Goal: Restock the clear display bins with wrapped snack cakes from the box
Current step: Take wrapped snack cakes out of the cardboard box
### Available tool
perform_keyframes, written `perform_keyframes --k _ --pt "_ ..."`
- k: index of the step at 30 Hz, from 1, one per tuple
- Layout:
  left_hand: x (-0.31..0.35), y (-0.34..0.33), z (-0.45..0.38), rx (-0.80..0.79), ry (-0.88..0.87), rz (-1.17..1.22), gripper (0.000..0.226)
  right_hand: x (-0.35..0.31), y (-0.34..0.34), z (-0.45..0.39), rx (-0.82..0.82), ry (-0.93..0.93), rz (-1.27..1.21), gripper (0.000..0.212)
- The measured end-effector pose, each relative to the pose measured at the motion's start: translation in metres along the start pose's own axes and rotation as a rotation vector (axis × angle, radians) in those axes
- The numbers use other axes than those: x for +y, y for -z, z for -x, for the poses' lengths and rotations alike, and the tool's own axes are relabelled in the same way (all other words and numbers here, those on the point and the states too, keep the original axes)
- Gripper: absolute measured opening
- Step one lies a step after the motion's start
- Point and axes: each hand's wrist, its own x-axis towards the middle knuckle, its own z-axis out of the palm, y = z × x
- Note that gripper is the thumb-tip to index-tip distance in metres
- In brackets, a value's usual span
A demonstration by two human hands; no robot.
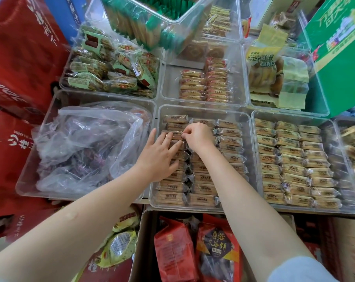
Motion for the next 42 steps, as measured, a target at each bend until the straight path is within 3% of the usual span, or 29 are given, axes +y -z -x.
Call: perform_keyframes --k 2,7,20,25,30,42 --pt "0.001 0.001 -0.001 0.009 0.002 -0.003 0.069 0.003 0.0 -0.002 -0.006 0.036 0.004 0.014" --pt "0.0 0.0 0.001 0.021 0.008 0.016 0.068 0.009 0.008 -0.009 0.15 -0.001 -0.067 0.026" --pt "-0.005 -0.004 -0.001 0.07 -0.029 0.09 0.063 -0.021 0.01 -0.018 -0.01 -0.097 0.407 0.044" --pt "-0.005 -0.003 0.0 0.064 -0.032 0.111 0.062 -0.004 0.015 -0.025 -0.123 -0.179 -0.002 0.037" --pt "-0.006 -0.008 -0.001 0.1 -0.04 0.14 0.065 0.004 0.025 -0.022 -0.027 -0.16 -0.44 0.015" --pt "-0.005 -0.003 -0.014 0.028 0.021 0.08 0.075 -0.004 0.006 -0.03 -0.071 -0.123 -0.157 0.03"
